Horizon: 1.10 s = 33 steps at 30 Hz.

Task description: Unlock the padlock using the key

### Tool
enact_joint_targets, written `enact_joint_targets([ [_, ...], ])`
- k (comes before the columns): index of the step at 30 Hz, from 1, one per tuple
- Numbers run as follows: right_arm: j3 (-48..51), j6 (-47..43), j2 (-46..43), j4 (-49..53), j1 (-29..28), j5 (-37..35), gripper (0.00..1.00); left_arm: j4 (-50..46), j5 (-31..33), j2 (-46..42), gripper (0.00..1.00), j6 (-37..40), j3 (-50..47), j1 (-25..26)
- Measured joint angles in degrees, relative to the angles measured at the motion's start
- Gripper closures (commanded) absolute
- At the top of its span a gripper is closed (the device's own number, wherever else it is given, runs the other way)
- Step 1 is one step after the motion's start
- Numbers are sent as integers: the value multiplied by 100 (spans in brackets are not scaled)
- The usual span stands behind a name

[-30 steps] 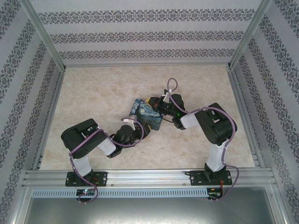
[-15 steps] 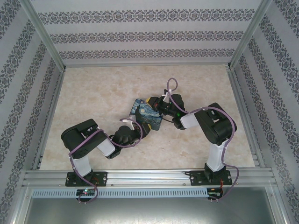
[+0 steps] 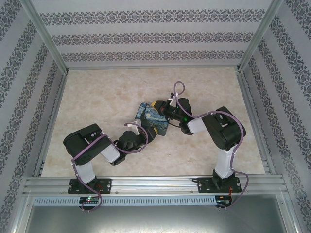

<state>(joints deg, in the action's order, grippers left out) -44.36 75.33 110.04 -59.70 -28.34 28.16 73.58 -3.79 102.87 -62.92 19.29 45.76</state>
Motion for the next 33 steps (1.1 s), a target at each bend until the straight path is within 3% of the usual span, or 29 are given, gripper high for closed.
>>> enact_joint_targets([
  [16, 0, 46, 26, -70, 9, 39, 100, 302, 192, 455, 56, -216, -70, 0],
  [33, 0, 107, 39, -103, 37, 79, 100, 319, 299, 610, 76, -317, -63, 0],
])
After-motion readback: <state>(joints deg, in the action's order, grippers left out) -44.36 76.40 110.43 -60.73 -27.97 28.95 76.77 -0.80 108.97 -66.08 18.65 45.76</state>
